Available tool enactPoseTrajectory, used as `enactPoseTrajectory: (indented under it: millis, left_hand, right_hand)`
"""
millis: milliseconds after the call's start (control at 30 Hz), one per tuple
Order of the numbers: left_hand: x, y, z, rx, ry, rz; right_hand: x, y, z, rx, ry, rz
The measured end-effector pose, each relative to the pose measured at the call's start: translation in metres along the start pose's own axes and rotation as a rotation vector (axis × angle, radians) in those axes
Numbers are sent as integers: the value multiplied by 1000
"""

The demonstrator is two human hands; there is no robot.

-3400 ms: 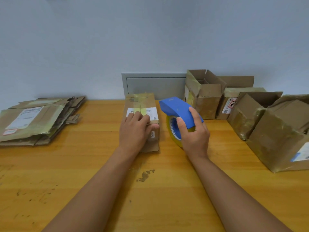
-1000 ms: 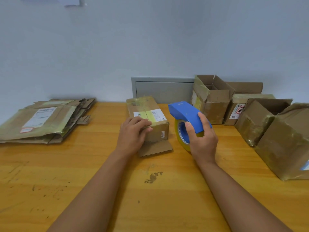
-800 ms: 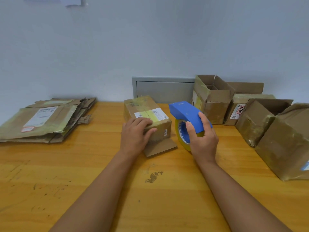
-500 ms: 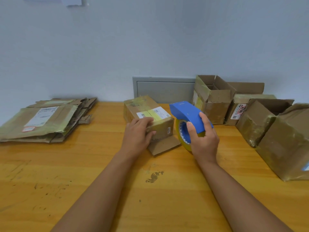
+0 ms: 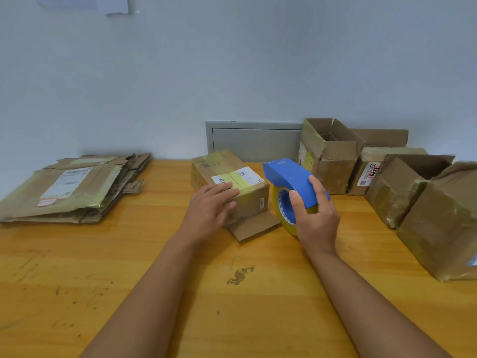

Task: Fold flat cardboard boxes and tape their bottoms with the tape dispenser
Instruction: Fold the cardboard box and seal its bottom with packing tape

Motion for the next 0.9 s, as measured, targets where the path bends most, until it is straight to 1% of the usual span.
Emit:
enactPoseTrajectory:
  millis: [67, 167, 233, 333, 400, 467, 567, 733, 900]
  left_hand:
    - [-2, 1, -1, -1, 6, 32]
    - [-2, 3, 6, -15, -14, 166]
    - [1, 4, 10, 62, 0, 209]
    - [2, 7, 11, 154, 50, 131]
    - [1, 9, 8, 155, 61, 61]
    - [0, 10, 7, 122, 52, 24]
    - [0, 11, 7, 78, 26, 28]
    - [0, 10, 6, 131, 52, -18]
    - [0, 8, 7, 119, 38, 6]
  right_hand:
    - [0, 0, 0, 2, 11, 4]
    - [0, 0, -1, 4, 6, 9]
    - [0, 0, -2, 1, 9, 16]
    - [-1, 0, -2, -2, 1, 12]
    - [-1, 0, -2, -1, -4, 8]
    - [-1, 0, -2, 3, -5, 6]
    - [0, 0, -1, -2, 1, 7]
    - [-1, 0, -2, -13, 0, 4]
    - [-1, 0, -3, -18, 14, 6]
Point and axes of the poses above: each hand's wrist, its own x-axis away from the middle knuckle, its own y-axis out of the back of the hand, z = x × y, the point moved 4 cm from there along -x, towards the middle knuckle, and after that the axes turned 7 degrees about -y, right-handed, at the moved point
